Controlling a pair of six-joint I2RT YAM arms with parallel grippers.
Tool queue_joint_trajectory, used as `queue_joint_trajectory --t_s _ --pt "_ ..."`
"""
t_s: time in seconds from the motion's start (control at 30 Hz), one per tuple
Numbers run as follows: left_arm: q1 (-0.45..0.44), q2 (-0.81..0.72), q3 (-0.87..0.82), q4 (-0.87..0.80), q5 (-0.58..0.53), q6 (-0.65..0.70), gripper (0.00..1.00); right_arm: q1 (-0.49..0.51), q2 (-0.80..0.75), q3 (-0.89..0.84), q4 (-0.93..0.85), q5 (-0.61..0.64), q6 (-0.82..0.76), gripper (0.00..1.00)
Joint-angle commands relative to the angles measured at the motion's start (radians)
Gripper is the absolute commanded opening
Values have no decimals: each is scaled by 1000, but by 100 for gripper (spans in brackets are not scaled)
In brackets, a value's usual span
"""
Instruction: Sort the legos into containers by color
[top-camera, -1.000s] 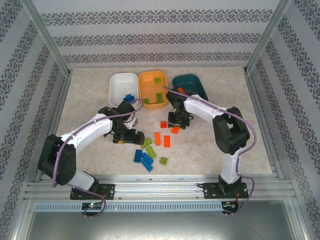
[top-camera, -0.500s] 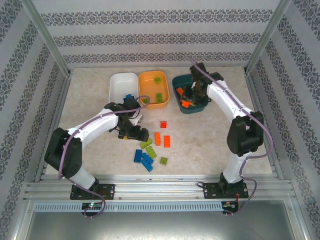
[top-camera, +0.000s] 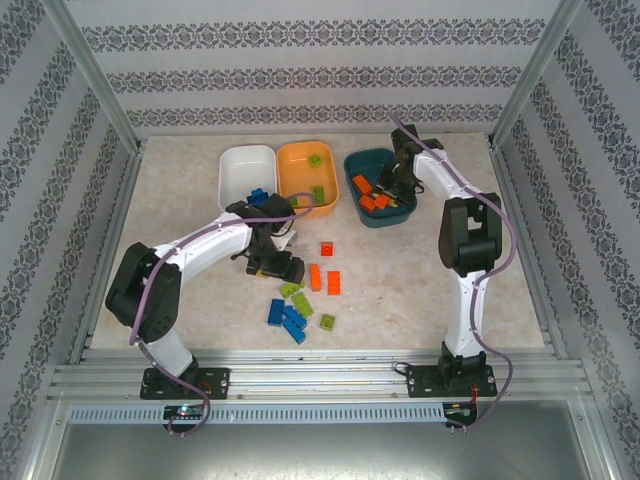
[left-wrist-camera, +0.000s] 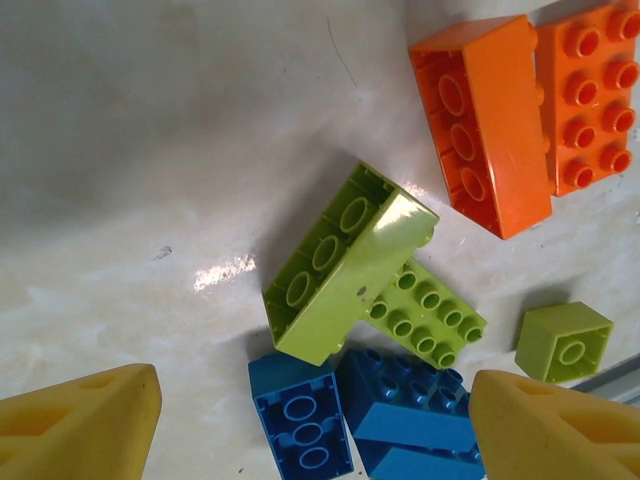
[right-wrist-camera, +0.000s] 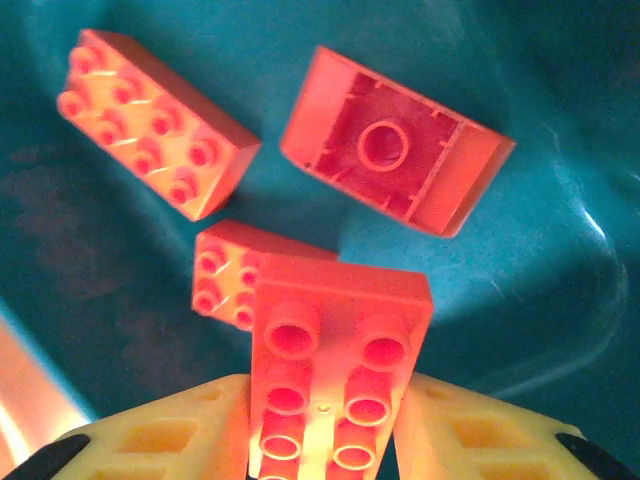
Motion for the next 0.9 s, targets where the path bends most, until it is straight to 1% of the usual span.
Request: queue_joint_trajectory --t_s 0.0,0.07,0.2,0.3,0.4,0.57,0.7,0.83,0.87 --pt "-20 26 32 -45 -25 35 81 0 -2 17 -3 -24 -15 48" --pt "-23 38 36 -44 -26 42 80 -3 -27 -10 5 -24 -15 52" --pt "-31 65 43 -44 -29 62 79 -13 -110 -65 14 -20 -19 55" --pt "-43 87 53 -48 -46 88 77 -13 -213 -131 17 -11 -22 57" --pt "-49 105 55 -48 -59 108 76 1 -348 -261 46 -10 -1 57" --pt "-51 126 47 -24 -64 135 74 56 -553 -513 82 -12 36 57" --pt "-52 158 52 -4 -40 156 70 100 -663 -669 93 -7 76 57" --pt "-51 192 60 13 -31 174 66 143 -736 -739 79 20 104 57" --pt "-51 202 63 13 -29 180 63 151 -750 -749 73 28 109 57"
